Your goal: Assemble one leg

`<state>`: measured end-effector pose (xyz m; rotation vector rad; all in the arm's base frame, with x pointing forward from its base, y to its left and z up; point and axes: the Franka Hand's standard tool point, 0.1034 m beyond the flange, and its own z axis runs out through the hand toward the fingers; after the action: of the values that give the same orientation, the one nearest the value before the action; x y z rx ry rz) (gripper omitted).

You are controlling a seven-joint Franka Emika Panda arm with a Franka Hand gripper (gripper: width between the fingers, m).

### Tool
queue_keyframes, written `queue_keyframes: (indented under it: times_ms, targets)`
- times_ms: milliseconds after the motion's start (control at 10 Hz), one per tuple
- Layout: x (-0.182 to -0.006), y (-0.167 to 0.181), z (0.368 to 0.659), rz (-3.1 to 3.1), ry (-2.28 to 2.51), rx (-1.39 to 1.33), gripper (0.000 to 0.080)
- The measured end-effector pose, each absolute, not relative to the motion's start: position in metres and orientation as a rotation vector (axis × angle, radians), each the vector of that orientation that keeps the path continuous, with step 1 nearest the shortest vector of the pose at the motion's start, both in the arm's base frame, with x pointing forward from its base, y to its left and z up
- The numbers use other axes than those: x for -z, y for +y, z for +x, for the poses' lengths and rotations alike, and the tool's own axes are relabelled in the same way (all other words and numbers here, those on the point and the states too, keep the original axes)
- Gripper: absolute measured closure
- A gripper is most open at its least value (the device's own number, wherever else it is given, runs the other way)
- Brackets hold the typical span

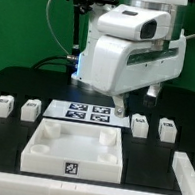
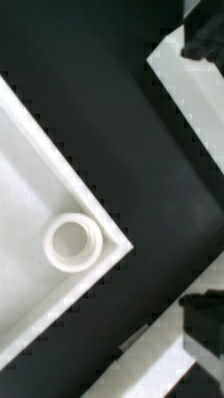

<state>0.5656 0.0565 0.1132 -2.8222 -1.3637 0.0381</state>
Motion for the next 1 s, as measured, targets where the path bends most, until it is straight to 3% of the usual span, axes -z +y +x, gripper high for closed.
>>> queue_keyframes:
  times_ms: [1000]
  targets:
    - [-0.1112,0.0565,0.5648,-2.821,-1.363,-0.043,0.0150]
